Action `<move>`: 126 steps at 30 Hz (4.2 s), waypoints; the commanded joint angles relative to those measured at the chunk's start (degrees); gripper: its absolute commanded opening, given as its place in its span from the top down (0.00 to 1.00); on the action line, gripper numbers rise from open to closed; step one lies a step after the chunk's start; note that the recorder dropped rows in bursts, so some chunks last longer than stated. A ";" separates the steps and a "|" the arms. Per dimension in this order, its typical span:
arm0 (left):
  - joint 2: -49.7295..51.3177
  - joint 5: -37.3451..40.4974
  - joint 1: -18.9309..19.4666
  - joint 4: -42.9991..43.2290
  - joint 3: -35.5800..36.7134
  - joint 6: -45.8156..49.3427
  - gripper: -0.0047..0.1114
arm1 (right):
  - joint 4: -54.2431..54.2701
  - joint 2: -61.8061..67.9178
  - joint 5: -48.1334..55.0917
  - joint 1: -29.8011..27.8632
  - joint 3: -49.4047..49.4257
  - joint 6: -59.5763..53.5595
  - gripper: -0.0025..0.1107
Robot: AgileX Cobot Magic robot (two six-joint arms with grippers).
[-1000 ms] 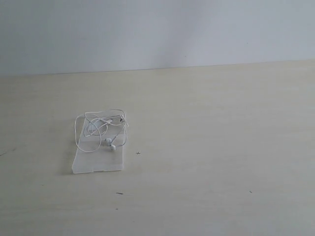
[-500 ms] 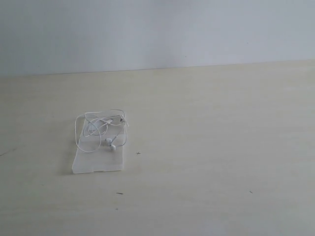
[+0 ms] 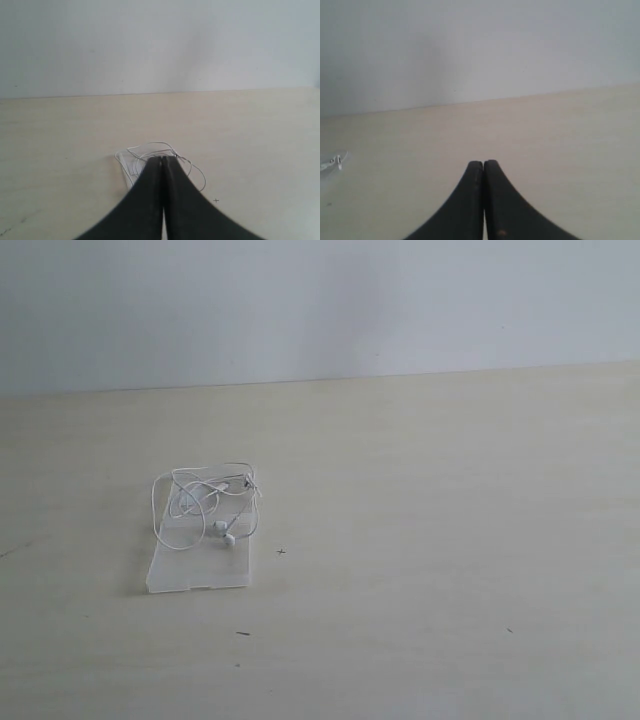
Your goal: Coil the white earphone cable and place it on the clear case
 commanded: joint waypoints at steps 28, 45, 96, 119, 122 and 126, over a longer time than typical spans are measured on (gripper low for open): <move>-0.32 0.48 0.16 -0.11 0.16 0.09 0.96 | 18.22 -0.30 1.09 -4.25 1.99 -22.19 0.98; -3.41 0.73 0.71 -0.11 0.16 0.09 0.96 | 18.42 -0.30 1.09 -4.25 1.99 -22.19 0.98; -28.14 23.41 13.94 -102.03 12.88 115.51 0.96 | 18.42 -0.30 1.09 -4.25 1.99 -22.19 0.98; -28.14 23.20 15.00 -105.23 12.88 115.04 0.96 | 18.42 -0.30 1.09 -4.25 1.99 -22.19 0.98; -28.14 23.20 15.00 -105.23 12.88 115.04 0.96 | 18.42 -0.30 1.09 -4.25 1.99 -22.19 0.98; -28.14 23.20 15.00 -105.23 12.88 115.04 0.96 | 18.42 -0.30 1.09 -4.25 1.99 -22.19 0.98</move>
